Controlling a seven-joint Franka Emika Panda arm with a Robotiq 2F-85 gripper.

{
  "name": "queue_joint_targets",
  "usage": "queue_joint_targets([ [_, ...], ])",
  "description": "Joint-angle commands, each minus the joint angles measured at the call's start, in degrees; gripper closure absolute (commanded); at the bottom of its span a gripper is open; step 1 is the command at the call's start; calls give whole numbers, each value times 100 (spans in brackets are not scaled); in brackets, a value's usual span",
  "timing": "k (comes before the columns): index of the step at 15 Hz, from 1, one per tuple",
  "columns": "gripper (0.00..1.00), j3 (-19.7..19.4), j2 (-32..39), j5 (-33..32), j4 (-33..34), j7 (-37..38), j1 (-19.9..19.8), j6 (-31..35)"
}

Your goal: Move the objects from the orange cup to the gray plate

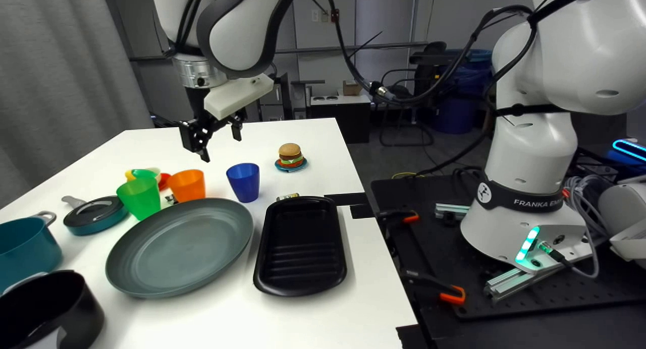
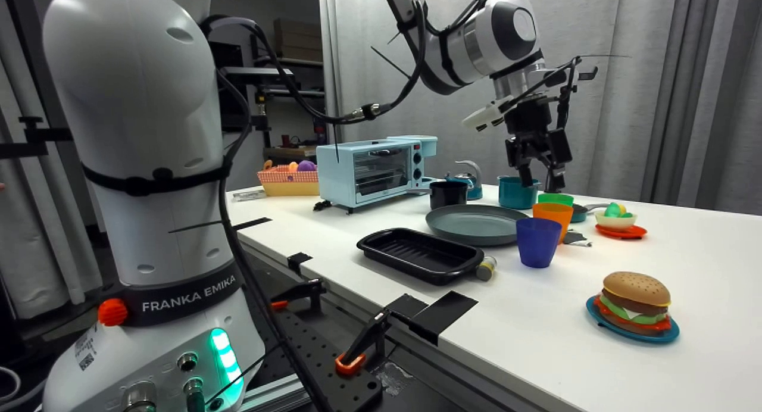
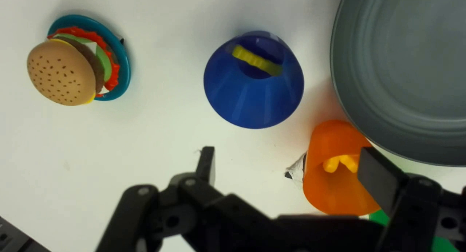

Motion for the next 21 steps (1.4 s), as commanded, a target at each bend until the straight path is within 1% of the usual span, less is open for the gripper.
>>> queue_joint_targets([
  [1,0,-400,595,28,610,259,323,86],
  [5,0,-652,907,66,902,373,523,94],
  [6,0,-739,949,-41,953,452,607,55],
  [7,0,-695,776,115,734,182,557,18],
  [13,0,-718,830,189,738,158,582,34],
  [21,0,-723,1182,372,1039,213,577,171],
])
